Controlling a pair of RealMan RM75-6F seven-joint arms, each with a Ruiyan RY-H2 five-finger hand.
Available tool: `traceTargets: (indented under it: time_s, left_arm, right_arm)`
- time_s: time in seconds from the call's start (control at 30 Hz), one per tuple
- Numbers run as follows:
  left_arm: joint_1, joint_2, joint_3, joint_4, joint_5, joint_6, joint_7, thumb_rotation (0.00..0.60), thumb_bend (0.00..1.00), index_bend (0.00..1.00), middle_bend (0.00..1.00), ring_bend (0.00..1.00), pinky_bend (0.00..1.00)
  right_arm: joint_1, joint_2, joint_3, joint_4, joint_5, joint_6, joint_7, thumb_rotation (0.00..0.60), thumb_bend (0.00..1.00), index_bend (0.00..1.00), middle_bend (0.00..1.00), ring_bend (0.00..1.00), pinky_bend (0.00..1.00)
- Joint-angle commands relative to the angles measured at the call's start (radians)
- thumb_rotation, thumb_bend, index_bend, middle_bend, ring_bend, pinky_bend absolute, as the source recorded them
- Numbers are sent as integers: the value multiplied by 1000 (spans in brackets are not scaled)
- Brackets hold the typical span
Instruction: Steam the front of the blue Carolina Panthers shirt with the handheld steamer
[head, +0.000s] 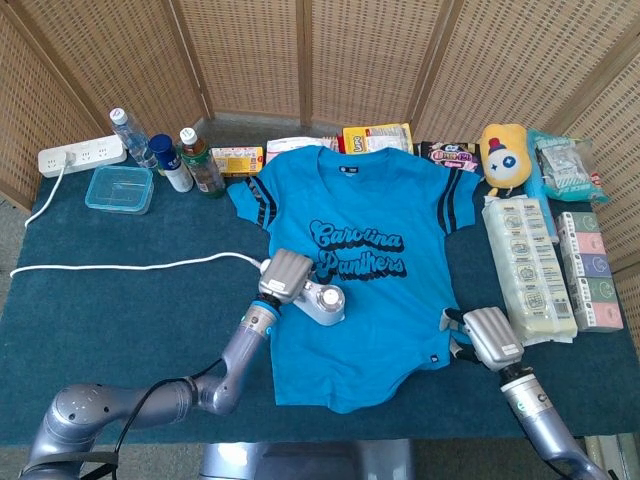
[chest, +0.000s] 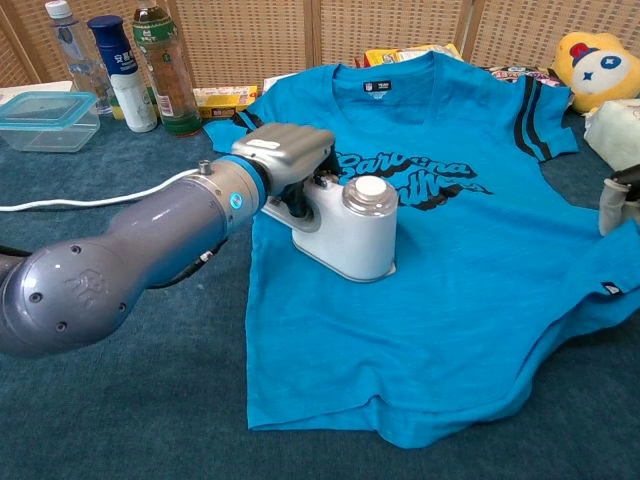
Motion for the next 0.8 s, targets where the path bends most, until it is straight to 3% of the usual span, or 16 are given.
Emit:
traceTargets:
  time_s: [0.03,0.3,0.8]
  left_arm:
    - [2,-9,22,-26,25,-3,0,600,432,704,751,690,739]
    - [34,11,78,-104,112,1,-43,600,430,704,750,690,740]
    - [136,169,218,-284,288,25,-134,600,431,704,750,690,740]
  right_arm:
    - [-1,1,0,0,-1,1,1,600,540,726,641,707,806]
    - [-5,7,1,-3,0,6,2,600,540,726,641,708,806]
    - [0,2,3,-22,-2,-1,-20,600,540,726,641,708,806]
